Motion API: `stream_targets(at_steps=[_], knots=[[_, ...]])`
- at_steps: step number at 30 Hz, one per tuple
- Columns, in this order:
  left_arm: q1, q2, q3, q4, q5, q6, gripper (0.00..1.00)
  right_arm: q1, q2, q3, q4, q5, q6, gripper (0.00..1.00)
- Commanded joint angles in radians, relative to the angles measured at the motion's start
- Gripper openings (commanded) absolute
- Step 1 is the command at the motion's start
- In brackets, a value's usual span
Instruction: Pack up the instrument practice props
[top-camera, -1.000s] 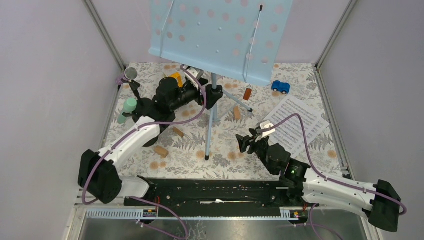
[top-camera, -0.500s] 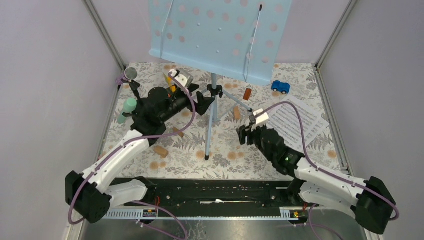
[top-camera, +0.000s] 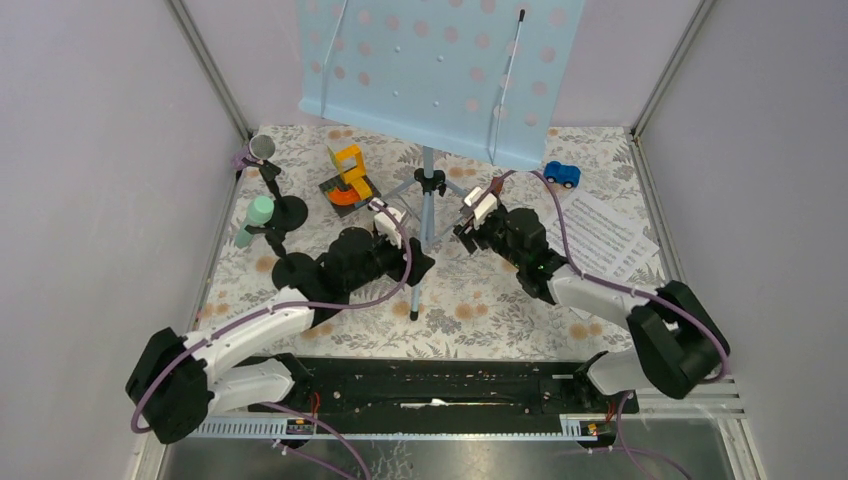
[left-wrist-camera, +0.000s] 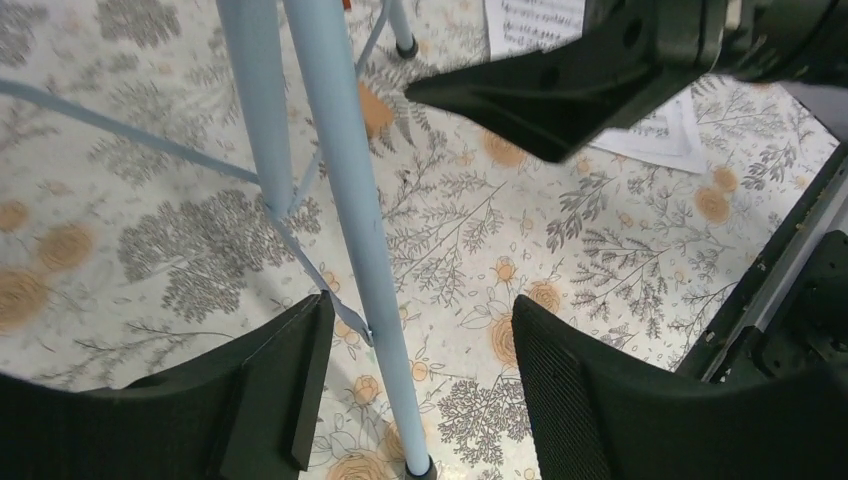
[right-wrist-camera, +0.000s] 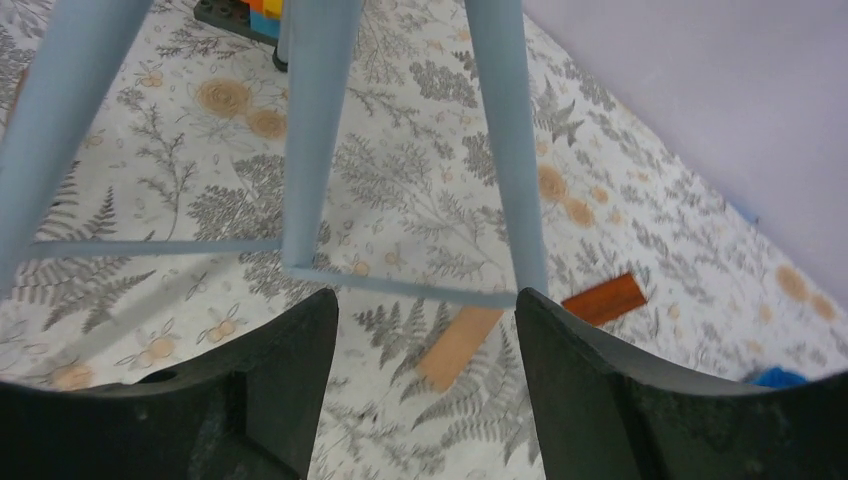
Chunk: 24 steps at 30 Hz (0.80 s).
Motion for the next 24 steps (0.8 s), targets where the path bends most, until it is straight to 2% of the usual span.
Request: stream_targets(at_steps=[1,6,10,16,19,20,24], knots=[[-0.016,0.075,-0.003,0.14,-0.033,0.002,0.66,-0.04,0.093,0.115,0.173,-0.098,-0.14,0.71],[-0.027,0.112,-0.038,0.244,-0.096,0.031,0.59,-0.058,0.213,0.176,0.247,-0.121,-0.15,0.64],[-0.029,0.137,-0.046,0.292,-0.148,0.042,0.47,-0.077,0.273,0.213,0.286,-0.17,-0.115,0.56],[-0.028,0.2,-0.057,0.349,-0.148,0.052,0.25,-0.086,0.288,0.213,0.323,-0.265,-0.055,0.34],[-0.027,0.238,-0.038,0.332,-0.143,0.062,0.17,-0.086,0.267,0.194,0.338,-0.311,0.011,0.07],[-0.028,0.248,-0.035,0.33,-0.141,0.064,0.14,-0.086,0.258,0.181,0.355,-0.319,0.042,0.02],[-0.03,0.272,-0.026,0.329,-0.134,0.066,0.03,-0.086,0.217,0.107,0.493,-0.366,0.145,0.0]])
